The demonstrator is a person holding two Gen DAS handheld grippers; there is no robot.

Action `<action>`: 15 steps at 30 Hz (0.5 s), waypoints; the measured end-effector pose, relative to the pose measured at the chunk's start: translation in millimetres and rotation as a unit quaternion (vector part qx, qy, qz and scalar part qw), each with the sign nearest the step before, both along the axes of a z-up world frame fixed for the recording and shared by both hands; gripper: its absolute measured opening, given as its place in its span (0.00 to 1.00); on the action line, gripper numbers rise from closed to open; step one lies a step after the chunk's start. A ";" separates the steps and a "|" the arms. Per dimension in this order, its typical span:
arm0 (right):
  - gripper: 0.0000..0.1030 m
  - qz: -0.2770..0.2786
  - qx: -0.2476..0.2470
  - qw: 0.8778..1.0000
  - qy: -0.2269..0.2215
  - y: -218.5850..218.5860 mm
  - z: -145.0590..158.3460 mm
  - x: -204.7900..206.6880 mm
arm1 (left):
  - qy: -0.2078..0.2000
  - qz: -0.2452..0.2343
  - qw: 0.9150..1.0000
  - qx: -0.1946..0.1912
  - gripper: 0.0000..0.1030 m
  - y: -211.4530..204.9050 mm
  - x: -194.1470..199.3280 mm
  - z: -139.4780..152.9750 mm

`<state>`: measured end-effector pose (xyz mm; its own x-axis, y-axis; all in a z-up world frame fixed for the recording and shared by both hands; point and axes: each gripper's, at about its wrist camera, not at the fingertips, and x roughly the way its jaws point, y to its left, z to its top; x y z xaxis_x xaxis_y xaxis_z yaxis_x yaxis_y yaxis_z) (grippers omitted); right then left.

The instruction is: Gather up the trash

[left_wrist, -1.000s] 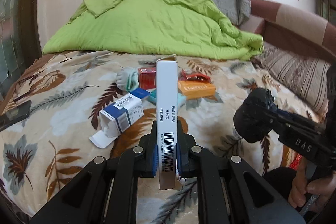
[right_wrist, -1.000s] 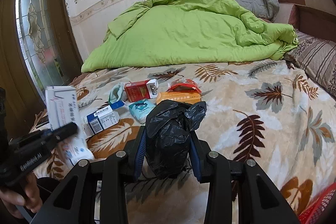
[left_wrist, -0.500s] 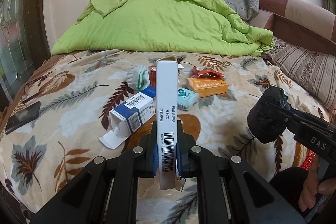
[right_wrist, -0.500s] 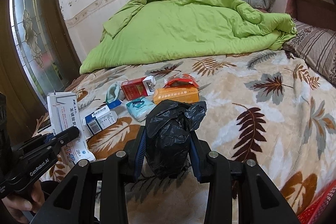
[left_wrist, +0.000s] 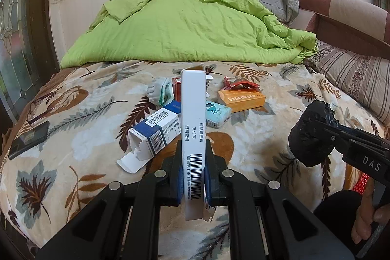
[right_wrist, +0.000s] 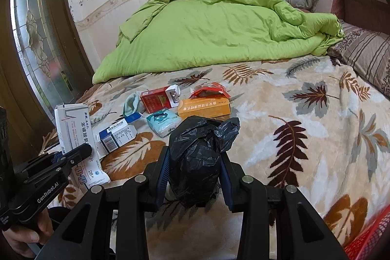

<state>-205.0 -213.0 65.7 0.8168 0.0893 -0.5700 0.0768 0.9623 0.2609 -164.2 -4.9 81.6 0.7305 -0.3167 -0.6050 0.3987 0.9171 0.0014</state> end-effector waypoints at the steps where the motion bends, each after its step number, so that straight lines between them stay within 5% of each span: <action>1: 0.39 0.000 0.000 1.000 0.001 0.0 -0.2 0.2 | 0.000 0.000 1.000 0.000 0.12 0.4 0.1 0.0; 15: 0.39 0.000 0.000 1.000 0.002 -0.2 0.1 1.0 | 0.000 -0.001 1.000 0.002 0.12 -1.6 -1.6 -0.1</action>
